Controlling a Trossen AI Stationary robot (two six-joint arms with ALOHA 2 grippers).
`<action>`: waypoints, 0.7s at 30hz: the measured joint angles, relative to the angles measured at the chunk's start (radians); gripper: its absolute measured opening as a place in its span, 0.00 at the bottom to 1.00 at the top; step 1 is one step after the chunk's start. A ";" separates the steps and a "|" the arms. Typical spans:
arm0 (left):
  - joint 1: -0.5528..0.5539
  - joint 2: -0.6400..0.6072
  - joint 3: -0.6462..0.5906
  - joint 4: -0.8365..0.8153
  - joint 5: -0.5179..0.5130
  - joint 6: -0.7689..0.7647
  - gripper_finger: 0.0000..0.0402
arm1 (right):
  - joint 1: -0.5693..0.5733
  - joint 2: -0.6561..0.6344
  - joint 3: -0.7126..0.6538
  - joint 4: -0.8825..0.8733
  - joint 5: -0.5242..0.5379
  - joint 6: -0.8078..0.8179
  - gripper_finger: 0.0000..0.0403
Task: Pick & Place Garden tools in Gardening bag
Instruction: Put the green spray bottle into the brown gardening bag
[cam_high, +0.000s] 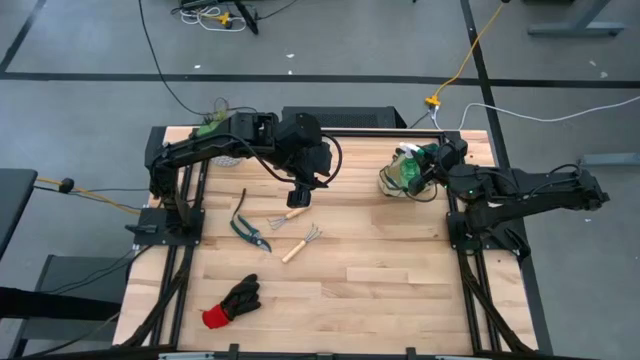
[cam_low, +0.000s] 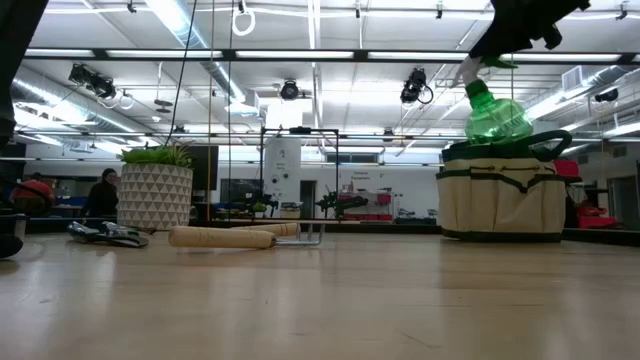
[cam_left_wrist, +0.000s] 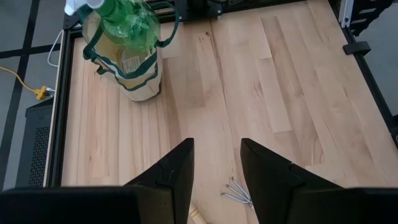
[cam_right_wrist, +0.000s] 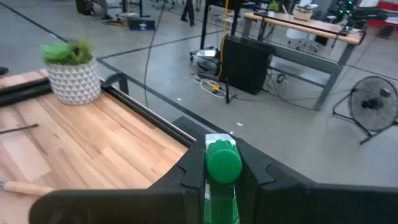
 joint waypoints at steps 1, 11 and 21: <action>0.000 0.000 0.000 0.000 0.000 0.000 0.35 | -0.005 0.000 -0.011 0.000 0.013 0.004 0.11; 0.000 0.001 0.000 0.000 0.000 0.000 0.35 | -0.025 0.000 -0.039 0.018 0.168 -0.042 0.11; 0.000 0.001 0.000 0.000 0.000 0.001 0.35 | -0.036 0.000 -0.039 0.048 0.284 -0.102 0.11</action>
